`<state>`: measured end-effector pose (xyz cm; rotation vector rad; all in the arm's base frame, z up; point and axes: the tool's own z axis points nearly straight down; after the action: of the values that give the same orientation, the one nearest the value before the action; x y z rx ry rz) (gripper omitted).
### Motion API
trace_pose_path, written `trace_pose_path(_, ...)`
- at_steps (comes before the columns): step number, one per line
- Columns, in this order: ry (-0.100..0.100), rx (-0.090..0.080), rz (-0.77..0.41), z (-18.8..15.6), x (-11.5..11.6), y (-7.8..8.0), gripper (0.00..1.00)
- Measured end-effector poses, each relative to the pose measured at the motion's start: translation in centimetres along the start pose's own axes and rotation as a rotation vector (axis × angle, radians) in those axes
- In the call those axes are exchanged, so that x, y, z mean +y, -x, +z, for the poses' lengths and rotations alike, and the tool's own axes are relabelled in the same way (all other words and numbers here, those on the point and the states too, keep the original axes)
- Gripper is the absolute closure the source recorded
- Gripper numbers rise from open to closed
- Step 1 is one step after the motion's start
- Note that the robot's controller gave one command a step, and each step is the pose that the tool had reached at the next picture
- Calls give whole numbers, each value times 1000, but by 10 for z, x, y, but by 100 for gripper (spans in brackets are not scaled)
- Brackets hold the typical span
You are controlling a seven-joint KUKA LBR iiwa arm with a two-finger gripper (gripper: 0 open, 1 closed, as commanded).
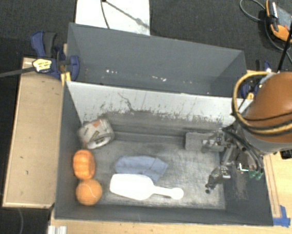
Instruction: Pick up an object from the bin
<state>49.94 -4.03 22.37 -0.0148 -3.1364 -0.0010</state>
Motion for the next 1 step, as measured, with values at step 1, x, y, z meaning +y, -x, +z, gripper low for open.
trace_pose_path(1, -1, -9, -2, -4, 0, 2, 0)
